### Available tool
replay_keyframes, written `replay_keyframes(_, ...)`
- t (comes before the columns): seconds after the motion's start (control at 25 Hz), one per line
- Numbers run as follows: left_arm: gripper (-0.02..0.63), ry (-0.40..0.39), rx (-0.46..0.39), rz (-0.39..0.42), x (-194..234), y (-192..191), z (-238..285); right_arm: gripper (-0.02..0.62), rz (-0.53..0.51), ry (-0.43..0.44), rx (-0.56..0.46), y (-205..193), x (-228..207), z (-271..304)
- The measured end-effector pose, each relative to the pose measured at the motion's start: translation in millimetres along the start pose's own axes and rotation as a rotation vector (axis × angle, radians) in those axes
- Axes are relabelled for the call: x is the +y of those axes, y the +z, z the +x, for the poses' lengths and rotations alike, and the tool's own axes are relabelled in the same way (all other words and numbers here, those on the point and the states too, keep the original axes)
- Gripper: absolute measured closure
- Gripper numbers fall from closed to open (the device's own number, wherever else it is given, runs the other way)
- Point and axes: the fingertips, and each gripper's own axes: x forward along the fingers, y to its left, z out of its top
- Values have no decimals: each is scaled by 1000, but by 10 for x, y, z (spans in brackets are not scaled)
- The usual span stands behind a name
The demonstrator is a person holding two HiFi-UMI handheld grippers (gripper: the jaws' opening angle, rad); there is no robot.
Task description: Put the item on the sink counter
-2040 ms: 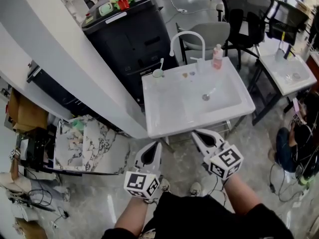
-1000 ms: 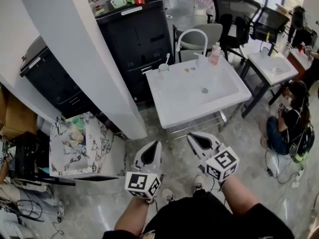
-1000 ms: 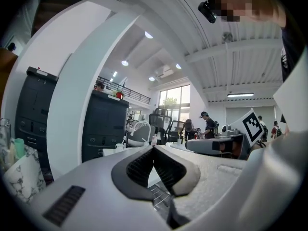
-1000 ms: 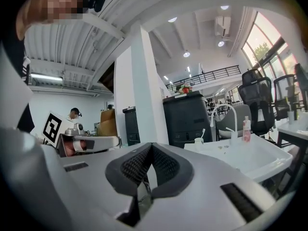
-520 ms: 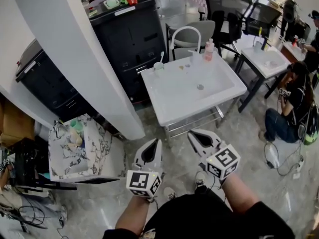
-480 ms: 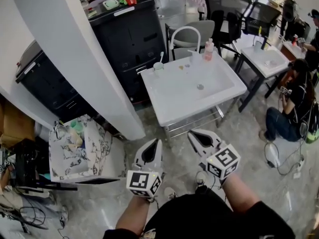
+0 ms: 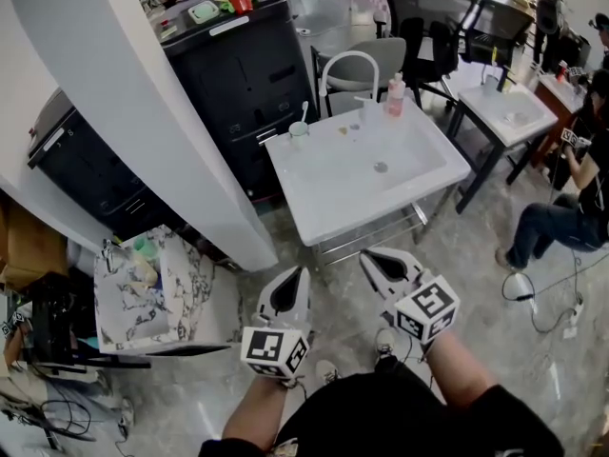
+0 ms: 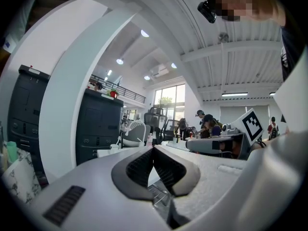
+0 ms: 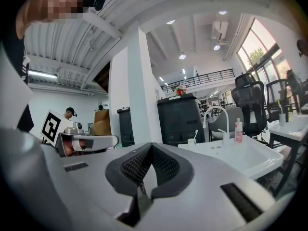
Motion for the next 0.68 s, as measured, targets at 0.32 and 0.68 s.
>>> replay_keyframes(0.32, 603, -1, 7, 6, 39, -11, 40, 598, 0, 0, 6, -31, -40, 40)
replay_keyframes(0.68, 603, 0, 3, 3, 143, 26, 38, 598, -5, -5, 12, -3, -20, 123)
